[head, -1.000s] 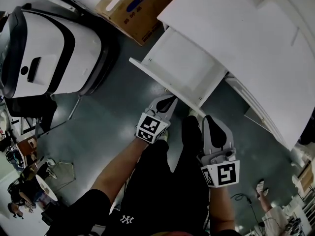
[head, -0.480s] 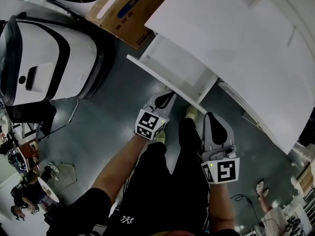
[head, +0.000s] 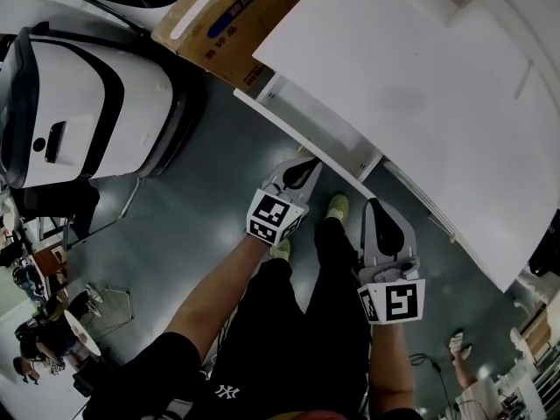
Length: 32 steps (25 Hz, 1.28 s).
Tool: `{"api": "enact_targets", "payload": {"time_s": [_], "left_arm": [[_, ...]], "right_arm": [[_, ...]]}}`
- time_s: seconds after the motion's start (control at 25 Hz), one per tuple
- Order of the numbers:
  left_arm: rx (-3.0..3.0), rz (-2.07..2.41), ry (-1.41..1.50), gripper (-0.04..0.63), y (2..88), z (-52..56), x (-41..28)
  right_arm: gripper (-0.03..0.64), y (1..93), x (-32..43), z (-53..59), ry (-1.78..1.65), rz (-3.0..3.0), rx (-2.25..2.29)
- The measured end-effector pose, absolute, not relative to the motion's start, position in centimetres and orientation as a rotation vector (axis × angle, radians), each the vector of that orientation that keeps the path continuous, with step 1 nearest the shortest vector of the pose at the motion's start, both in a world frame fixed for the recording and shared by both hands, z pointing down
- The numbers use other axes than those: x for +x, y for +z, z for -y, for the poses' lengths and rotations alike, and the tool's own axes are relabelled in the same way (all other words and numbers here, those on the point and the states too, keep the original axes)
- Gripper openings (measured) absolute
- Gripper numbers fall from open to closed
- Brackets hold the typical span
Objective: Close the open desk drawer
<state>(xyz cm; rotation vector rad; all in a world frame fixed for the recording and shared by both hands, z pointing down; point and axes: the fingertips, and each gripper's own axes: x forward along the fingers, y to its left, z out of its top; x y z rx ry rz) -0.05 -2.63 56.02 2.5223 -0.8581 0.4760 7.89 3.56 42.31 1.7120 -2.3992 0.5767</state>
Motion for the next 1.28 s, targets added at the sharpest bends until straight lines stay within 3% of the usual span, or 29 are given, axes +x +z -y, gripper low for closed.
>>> {"api": "enact_targets", "payload": {"time_s": [1.28], "left_arm": [[2.526, 0.879, 0.429, 0.002, 56.1, 8.8, 5.5]], "right_arm": [[0.023, 42.9, 11.7, 1.0, 0.616, 2.415, 1.665]]}}
